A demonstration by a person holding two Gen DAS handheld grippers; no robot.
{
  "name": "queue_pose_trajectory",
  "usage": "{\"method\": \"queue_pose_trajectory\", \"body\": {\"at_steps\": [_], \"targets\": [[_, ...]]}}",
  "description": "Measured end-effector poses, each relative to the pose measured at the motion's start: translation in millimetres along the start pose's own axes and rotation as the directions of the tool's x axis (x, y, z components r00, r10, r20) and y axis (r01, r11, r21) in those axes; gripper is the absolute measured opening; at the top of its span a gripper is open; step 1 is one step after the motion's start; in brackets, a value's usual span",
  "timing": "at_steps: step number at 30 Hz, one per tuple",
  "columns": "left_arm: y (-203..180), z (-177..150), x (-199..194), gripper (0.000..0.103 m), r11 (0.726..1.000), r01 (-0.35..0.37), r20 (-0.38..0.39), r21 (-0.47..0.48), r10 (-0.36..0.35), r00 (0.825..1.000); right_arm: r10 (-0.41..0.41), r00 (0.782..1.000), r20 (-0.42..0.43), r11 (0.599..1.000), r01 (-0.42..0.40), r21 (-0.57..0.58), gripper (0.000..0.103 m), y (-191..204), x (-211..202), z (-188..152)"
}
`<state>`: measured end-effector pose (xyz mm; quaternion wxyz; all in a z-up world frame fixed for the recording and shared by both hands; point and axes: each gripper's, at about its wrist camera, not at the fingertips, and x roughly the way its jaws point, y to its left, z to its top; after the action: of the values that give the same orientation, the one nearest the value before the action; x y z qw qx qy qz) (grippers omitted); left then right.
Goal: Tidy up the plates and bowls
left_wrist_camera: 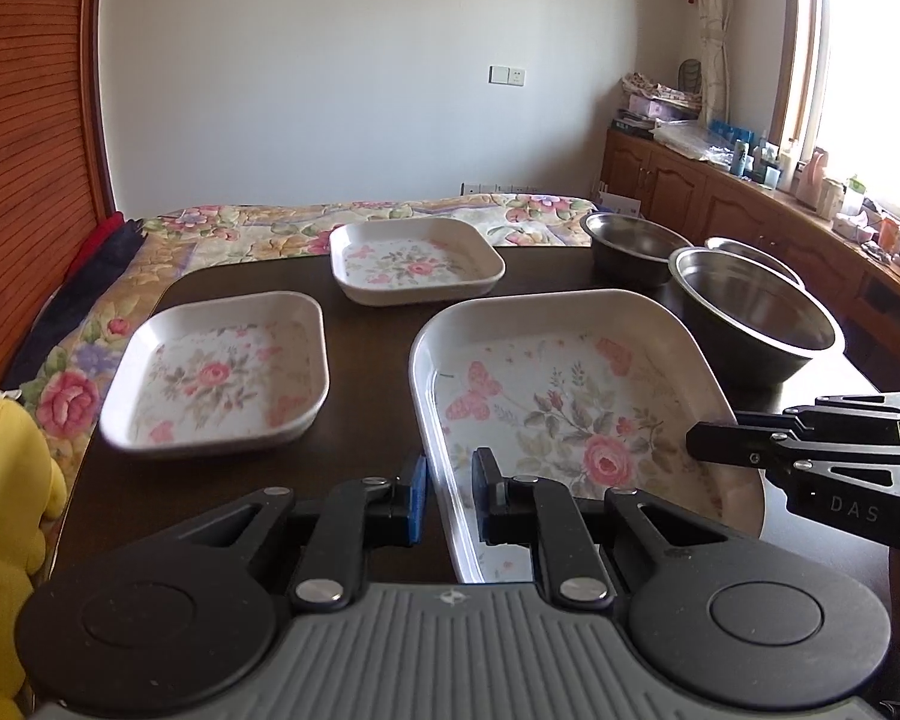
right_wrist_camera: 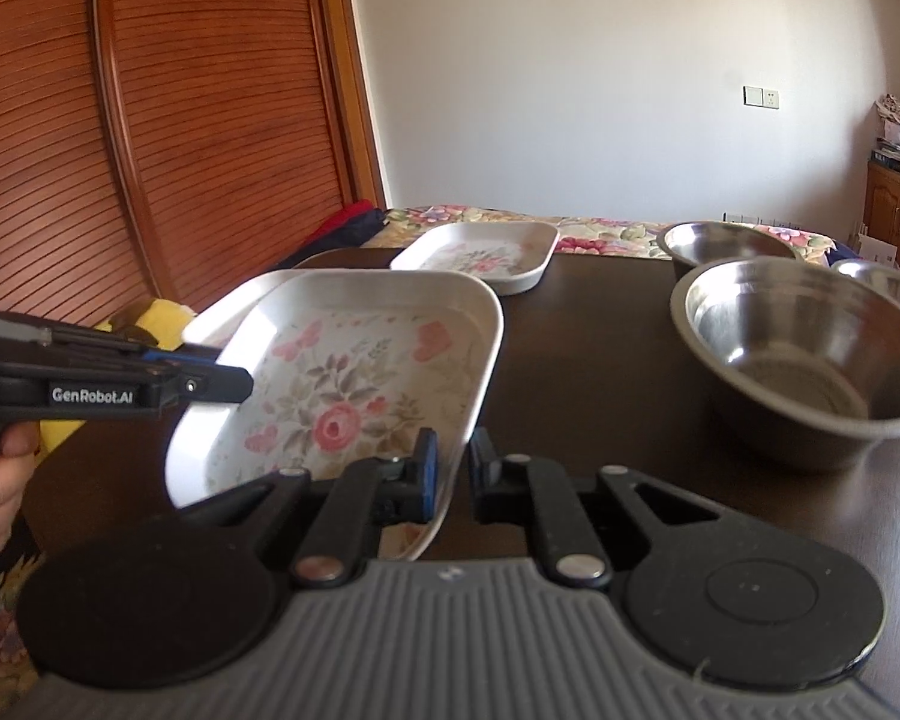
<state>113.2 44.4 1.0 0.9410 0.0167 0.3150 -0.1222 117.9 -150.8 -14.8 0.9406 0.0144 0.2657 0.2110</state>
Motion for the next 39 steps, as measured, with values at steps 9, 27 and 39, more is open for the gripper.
{"method": "queue_pose_trajectory", "body": {"at_steps": [9,27,39], "targets": [[0.7,-18.3,-21.6,0.017,1.000,-0.015,-0.008,-0.009,0.015,1.000,0.024,1.000,-0.015,1.000,-0.024,-0.004,0.013,13.4,-10.4,-12.8],[11.3,-37.6,-15.0,0.017,0.999,-0.018,-0.054,-0.036,0.016,0.998,0.041,0.998,-0.056,0.999,-0.041,-0.004,0.014,22.1,-4.5,-28.0],[11.9,-43.8,-1.3,0.017,0.999,-0.007,-0.081,-0.050,0.003,0.997,0.033,0.997,-0.072,0.999,-0.032,0.004,0.017,18.0,1.9,-30.9]]}}
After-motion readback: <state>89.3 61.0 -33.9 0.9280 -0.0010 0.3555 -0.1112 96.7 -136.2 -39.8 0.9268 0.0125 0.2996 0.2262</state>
